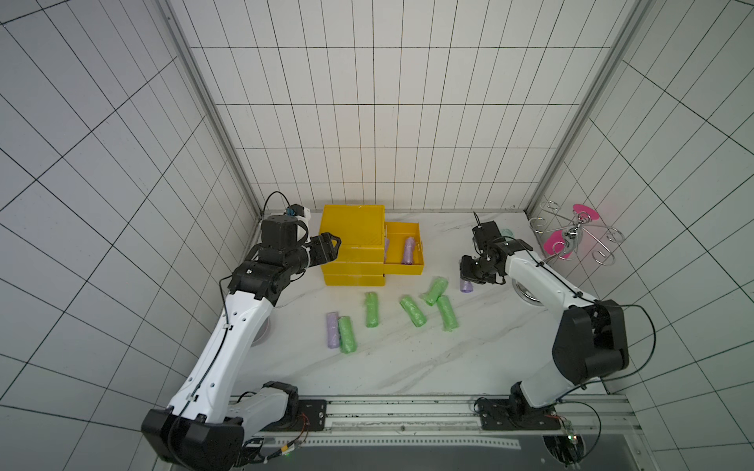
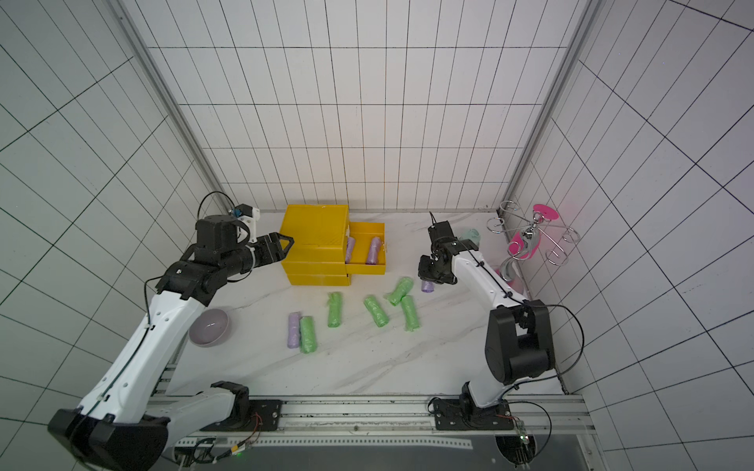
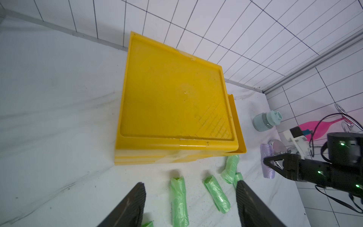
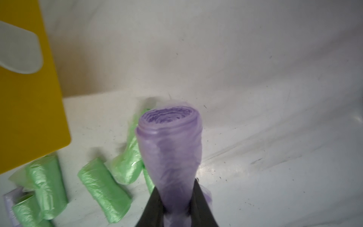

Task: Sort the rolls of trash bags by color and place them into the drawer
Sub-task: Pick up the roll of trash bags from the center of the board, then place the roll of trash bags in the drawer.

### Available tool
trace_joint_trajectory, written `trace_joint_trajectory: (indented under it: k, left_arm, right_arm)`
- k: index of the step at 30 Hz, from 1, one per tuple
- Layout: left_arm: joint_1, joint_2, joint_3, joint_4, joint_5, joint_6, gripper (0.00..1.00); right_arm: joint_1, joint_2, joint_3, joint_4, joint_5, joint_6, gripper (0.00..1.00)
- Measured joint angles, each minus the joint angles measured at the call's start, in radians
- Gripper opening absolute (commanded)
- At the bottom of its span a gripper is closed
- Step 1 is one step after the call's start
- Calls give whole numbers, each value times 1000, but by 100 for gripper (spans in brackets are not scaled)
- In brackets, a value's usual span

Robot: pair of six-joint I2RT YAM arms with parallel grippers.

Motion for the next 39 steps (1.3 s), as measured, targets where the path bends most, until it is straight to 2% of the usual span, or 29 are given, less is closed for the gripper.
trace_joint_trajectory:
  k: [7,11,17,22,25,34,39]
  left_arm:
    - [114,111,68,8,3,40,72]
    - [137,183,67,30,8,38,69]
    - [138,226,50,68,39,18,68]
    - [138,225,29,94,53,9,68]
    - [138,225,17,102,61,3,68]
    - [138,225,-8,109,80,-11,68]
    - [138,193,-39,108,82,-19,68]
  right_arm:
    - [137,50,304,-50,-28,31,18]
    - [197,186,478,-50,-69,60,18]
    - [227,440,652,-39,-152,123,19]
    - [227,578,676,-15,-225,191,22]
    - [227,612,676,-2,-254,229,28]
    - [227,617,698,55,-309,281,47]
    - [227,606,698,53,-296,277,48]
